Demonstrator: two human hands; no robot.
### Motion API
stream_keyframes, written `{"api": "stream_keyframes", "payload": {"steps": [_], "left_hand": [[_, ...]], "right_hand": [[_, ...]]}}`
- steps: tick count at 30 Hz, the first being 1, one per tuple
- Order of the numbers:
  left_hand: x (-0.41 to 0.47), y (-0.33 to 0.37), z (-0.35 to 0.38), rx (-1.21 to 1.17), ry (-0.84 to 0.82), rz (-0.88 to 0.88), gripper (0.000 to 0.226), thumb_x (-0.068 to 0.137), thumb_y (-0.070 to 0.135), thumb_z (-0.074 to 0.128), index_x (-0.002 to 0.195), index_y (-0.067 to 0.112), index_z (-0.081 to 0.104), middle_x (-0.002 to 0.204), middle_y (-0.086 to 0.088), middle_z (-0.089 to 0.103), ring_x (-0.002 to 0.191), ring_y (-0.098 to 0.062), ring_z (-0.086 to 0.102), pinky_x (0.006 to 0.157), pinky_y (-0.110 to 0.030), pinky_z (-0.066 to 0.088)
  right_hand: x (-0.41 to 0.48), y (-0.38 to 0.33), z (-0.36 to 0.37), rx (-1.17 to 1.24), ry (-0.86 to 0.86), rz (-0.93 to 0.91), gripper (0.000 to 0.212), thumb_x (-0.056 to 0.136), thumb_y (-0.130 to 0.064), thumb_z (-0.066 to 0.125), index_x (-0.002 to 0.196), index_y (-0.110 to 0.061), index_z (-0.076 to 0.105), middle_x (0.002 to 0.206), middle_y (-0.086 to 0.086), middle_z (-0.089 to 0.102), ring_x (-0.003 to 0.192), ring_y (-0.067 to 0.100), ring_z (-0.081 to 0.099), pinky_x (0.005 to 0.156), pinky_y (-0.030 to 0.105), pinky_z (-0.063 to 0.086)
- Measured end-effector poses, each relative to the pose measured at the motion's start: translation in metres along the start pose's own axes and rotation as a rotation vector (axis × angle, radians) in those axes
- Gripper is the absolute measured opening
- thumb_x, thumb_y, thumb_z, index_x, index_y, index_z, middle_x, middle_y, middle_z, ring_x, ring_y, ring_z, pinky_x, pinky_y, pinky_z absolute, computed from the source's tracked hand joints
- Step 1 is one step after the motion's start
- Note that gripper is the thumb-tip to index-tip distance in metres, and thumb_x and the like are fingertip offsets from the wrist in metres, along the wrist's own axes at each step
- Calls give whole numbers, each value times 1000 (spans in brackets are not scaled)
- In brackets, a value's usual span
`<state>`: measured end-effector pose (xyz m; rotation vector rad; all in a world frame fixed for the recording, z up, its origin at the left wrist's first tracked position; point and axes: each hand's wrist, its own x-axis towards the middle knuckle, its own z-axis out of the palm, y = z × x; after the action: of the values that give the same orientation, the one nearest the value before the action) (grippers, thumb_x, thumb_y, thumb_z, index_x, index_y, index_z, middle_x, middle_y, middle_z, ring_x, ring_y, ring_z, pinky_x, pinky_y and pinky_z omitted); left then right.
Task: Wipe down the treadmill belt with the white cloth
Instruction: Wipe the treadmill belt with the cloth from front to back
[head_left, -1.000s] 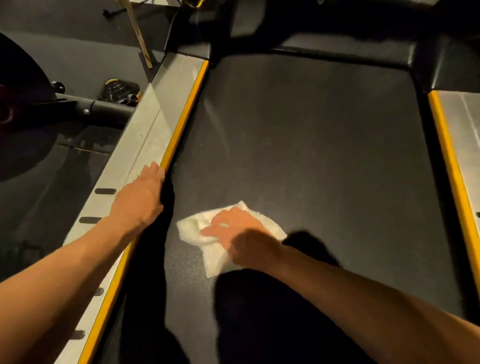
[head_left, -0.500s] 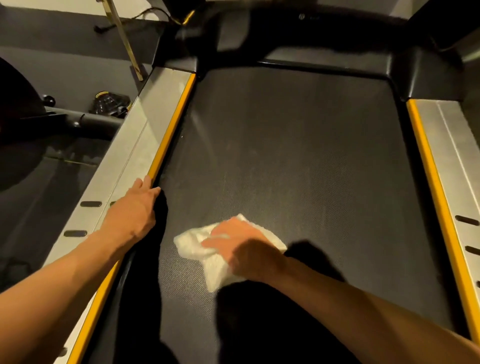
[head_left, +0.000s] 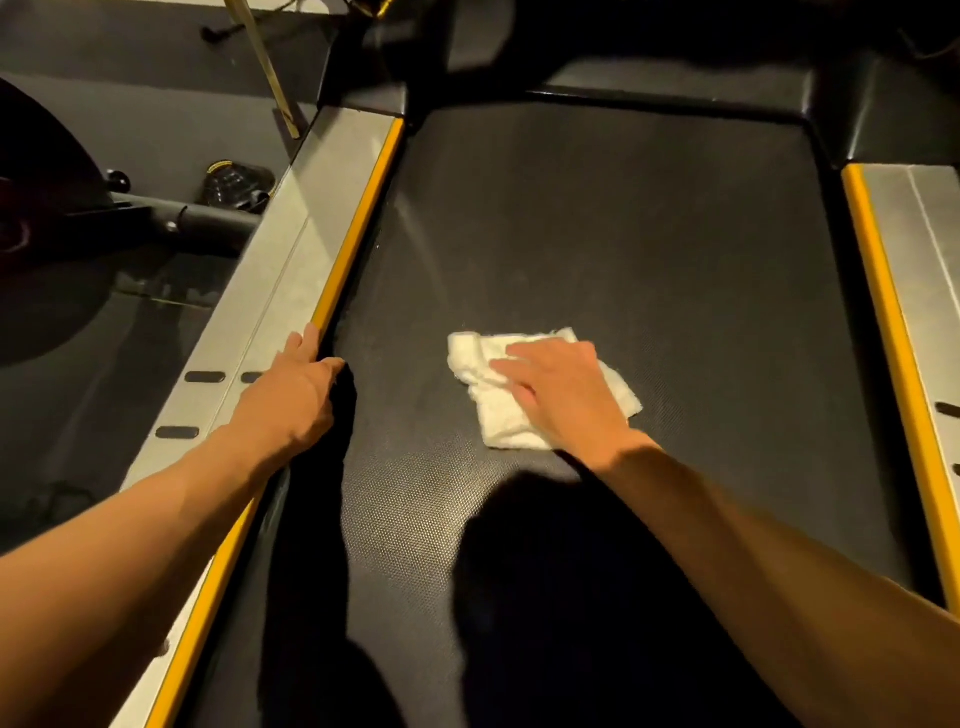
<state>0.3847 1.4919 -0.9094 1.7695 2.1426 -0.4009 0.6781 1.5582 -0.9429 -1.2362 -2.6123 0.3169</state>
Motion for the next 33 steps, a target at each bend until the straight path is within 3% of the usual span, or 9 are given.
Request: {"api": "stream_keyframes", "payload": {"steps": [3, 6, 10, 13, 16, 22, 25, 30, 33], "left_hand": [[-1, 4, -7, -9, -10, -5, 64, 86, 1, 51, 147, 15, 36, 157, -17, 8, 143, -35, 22, 114, -46, 31], [-4, 9, -11, -15, 12, -5, 61, 86, 6, 53, 145, 13, 39, 142, -16, 25, 130, -34, 35, 107, -47, 39], [-12, 15, -6, 133, 19, 11, 64, 87, 13, 57, 147, 16, 33, 147, -18, 15, 135, -35, 25, 104, -47, 43], [-11, 13, -6, 203, 7, 13, 69, 89, 15, 55, 151, 21, 25, 151, -19, 8, 136, -36, 26, 106, -45, 42], [-8, 10, -8, 214, 0, 24, 64, 92, 17, 48, 151, 25, 25, 151, -19, 10, 135, -35, 27, 107, -45, 40], [-12, 17, -7, 408, 3, 23, 62, 94, 25, 43, 152, 24, 21, 153, -24, 11, 137, -39, 21, 115, -49, 21], [-15, 20, -7, 451, 2, 18, 63, 95, 26, 42, 152, 22, 18, 159, -20, 2, 146, -38, 5, 118, -56, 4], [-16, 33, -12, 358, 130, 180, 54, 92, 27, 46, 143, 18, 35, 142, -13, 40, 127, -30, 40, 105, -40, 37], [-18, 41, -14, 255, 130, 214, 53, 93, 29, 46, 144, 21, 34, 132, -9, 46, 115, -28, 47, 92, -38, 46]], "right_hand": [[1, 7, -9, -75, 98, 199, 41, 85, -33, 45, 122, -22, 62, 114, 6, 65, 101, 32, 60, 80, 44, 40], [-29, -36, 4, -11, 10, -29, 28, 85, -31, 47, 103, -24, 67, 94, 2, 66, 85, 30, 62, 74, 42, 44], [-59, -75, 10, 138, -98, -369, 24, 85, -23, 58, 105, -32, 68, 100, -5, 69, 88, 18, 62, 91, 30, 38], [-25, -52, -9, 249, 83, -151, 31, 81, -19, 51, 103, -24, 72, 105, 0, 71, 87, 30, 65, 79, 43, 49], [-4, -21, -24, 96, 21, 226, 28, 87, -16, 53, 107, -27, 69, 109, -1, 68, 98, 33, 61, 82, 47, 46], [-29, -85, -61, 135, -512, -149, 18, 87, -20, 55, 95, -34, 65, 91, 3, 63, 86, 29, 63, 65, 30, 44], [-18, -55, -50, 271, -313, 144, 16, 83, -27, 49, 72, -39, 49, 73, 1, 55, 76, 29, 61, 62, 38, 51], [-3, -24, -24, -111, -52, 286, 18, 75, -26, 47, 93, -28, 47, 74, -8, 52, 69, 23, 59, 65, 38, 46], [-37, -66, -24, 234, -146, 65, 30, 69, -24, 53, 98, -28, 53, 81, -5, 61, 77, 19, 61, 70, 39, 51]]}}
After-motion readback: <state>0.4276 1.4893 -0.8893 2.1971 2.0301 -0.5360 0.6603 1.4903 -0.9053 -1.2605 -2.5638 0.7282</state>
